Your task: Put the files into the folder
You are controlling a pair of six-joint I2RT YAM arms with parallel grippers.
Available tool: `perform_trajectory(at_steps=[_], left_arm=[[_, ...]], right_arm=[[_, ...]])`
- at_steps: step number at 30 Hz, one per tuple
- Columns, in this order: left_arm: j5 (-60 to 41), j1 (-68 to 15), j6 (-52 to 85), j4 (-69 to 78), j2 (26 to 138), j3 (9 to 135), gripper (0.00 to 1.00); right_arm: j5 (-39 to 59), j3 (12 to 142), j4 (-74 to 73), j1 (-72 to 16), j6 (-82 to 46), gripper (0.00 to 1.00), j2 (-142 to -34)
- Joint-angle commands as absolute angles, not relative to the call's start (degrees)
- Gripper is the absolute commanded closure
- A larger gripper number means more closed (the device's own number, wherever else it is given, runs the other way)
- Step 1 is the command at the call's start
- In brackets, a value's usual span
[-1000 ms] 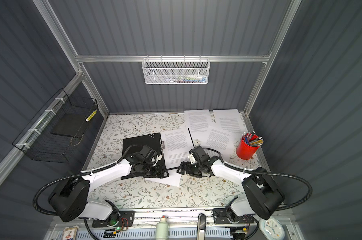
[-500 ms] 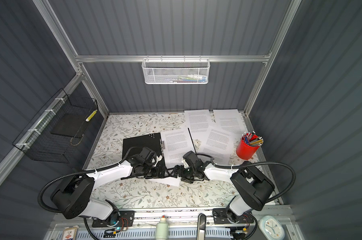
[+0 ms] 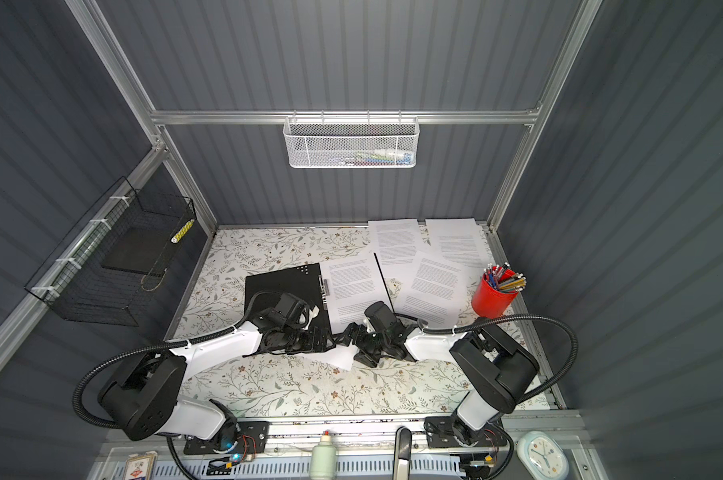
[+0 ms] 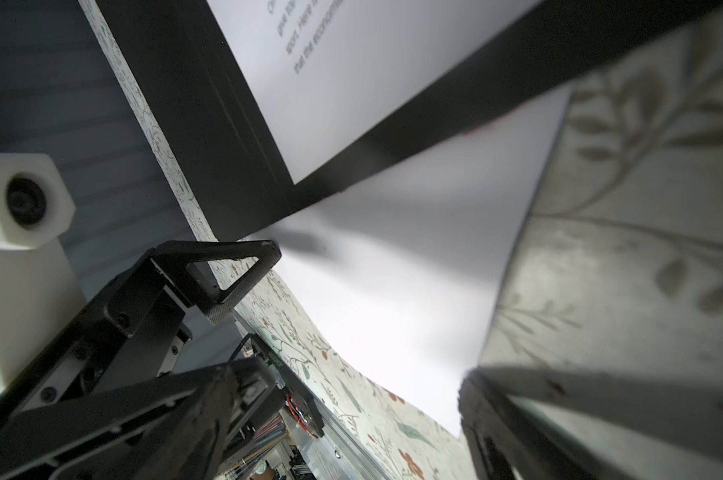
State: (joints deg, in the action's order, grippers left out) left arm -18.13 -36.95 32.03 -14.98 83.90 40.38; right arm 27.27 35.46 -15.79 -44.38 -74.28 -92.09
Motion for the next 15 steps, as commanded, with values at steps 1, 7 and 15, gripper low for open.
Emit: perform_trajectory(at_steps=[1,7,15], left_arm=[[-22.76,-39.11,30.74,-15.97,87.87,37.88,0.00],[-22.85,-39.36,30.65,-15.79,88.51,37.55,0.00],[-22.18,-39.46,30.29,-16.77,88.46,37.61,0.00]], right_arm=[[23.33,33.77,-21.62,-45.79,-78.16,0.12,-97.69],[21.67,31.57,-28.69,-45.70,-80.72,0.11,-98.45],[22.79,33.55,-28.33,-44.13,-75.52,0.11,-99.30]])
